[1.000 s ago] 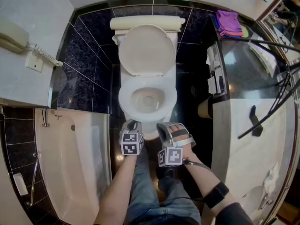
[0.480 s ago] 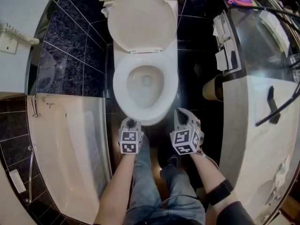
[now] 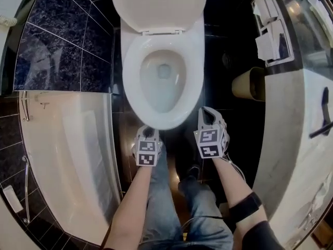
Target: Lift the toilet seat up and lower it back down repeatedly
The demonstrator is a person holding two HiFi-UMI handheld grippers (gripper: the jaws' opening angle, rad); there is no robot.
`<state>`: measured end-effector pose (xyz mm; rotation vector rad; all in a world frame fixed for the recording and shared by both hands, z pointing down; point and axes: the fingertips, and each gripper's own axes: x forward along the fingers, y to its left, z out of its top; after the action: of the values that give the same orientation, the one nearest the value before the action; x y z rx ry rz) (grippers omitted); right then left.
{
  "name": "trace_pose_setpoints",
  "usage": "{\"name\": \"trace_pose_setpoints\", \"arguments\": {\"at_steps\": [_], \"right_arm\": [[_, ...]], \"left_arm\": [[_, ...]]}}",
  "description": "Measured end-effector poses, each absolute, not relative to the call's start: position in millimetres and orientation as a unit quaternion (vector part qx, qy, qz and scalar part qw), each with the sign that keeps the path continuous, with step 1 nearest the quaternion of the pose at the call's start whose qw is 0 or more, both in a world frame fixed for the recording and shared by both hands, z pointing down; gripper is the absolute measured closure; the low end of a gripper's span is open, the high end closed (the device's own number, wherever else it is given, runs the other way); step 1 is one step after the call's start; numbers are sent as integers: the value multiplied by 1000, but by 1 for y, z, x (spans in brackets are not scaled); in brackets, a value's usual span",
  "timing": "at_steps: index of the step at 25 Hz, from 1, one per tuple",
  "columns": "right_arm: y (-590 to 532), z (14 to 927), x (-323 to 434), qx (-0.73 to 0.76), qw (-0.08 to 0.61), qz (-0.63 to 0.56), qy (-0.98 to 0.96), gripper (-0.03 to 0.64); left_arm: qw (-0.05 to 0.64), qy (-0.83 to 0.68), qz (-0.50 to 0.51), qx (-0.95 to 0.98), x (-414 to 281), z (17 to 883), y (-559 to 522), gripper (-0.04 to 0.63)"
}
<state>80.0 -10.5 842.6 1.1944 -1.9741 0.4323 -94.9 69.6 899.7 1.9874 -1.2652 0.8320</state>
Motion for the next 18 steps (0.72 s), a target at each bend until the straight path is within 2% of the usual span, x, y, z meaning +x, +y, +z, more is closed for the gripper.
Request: {"name": "trace_pose_setpoints", "arguments": {"at_steps": [7, 18], "right_arm": [[-8, 860, 84, 469, 396, 177, -769, 600], [-11, 820, 80, 473, 386, 183, -771, 600]], "left_arm": [[348, -474, 341, 734, -98, 932, 97, 606], [330, -494, 299, 747, -99, 868, 66, 606]]}}
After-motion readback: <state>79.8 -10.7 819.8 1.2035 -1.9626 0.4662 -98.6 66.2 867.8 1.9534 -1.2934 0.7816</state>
